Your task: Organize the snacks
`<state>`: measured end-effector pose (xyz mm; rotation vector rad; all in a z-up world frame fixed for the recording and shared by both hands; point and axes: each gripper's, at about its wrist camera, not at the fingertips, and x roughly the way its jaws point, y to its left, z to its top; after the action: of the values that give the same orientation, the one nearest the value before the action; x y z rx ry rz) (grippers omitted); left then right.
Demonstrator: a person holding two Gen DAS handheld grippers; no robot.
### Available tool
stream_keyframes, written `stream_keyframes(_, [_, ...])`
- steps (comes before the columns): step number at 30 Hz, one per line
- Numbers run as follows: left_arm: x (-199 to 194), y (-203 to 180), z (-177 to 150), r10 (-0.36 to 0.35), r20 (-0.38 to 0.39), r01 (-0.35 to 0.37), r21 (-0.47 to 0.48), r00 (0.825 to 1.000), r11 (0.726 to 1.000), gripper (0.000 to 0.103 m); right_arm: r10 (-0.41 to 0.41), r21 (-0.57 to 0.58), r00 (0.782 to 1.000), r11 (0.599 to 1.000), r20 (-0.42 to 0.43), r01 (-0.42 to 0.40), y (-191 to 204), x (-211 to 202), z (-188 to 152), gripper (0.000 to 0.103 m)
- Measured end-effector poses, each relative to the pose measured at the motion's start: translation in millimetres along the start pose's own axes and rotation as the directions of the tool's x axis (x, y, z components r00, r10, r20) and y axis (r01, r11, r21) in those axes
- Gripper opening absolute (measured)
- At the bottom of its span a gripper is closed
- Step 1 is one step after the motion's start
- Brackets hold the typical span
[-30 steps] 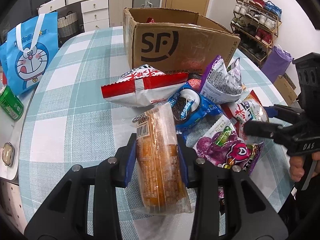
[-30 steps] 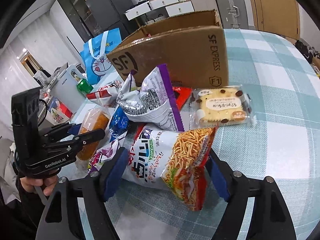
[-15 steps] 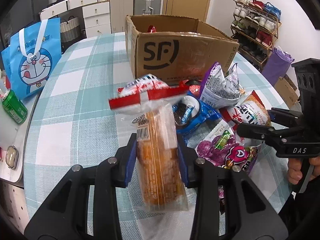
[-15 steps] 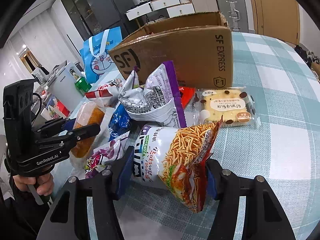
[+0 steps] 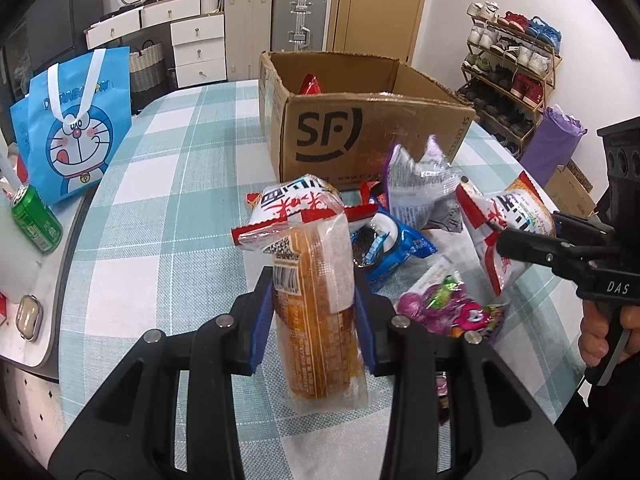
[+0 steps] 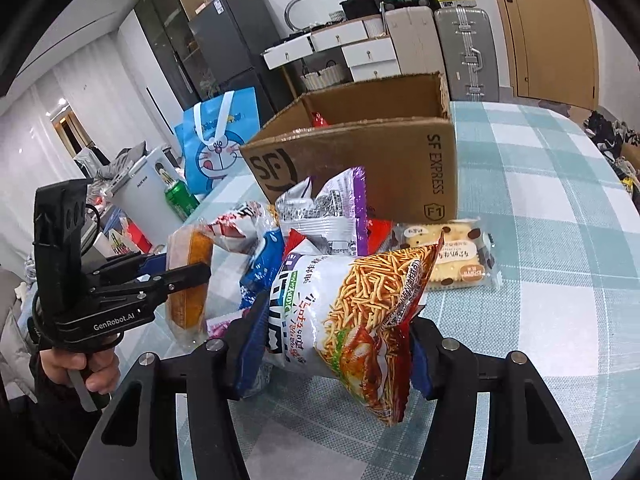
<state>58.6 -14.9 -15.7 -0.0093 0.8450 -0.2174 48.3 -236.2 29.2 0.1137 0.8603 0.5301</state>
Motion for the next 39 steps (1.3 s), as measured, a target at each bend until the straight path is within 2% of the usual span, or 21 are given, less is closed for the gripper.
stream_keyframes(9, [-21.6,-4.3,5.8,-0.005,0.055,0.005,0.006,0.998,1.000,0.034,0.008,0.003,0.996,1.000,0.084,-0.009,1.6,-23.6,8.7,0.060])
stream_keyframes(20, [-38.4,-6.5,21.3,0.003,0.111,-0.001,-0.014,0.994,1.000,0.034,0.000,0.015,0.989,1.000,0.149,-0.002,5.5,-43.4,25.4,0.060])
stream_keyframes(39, [-47.5,-22.4,90.7,-0.010,0.200,0.015,-0.021,0.980,1.000,0.034,-0.007,0.035,0.971,0.999,0.237,-0.001,16.4,-56.4,78.2,0.060])
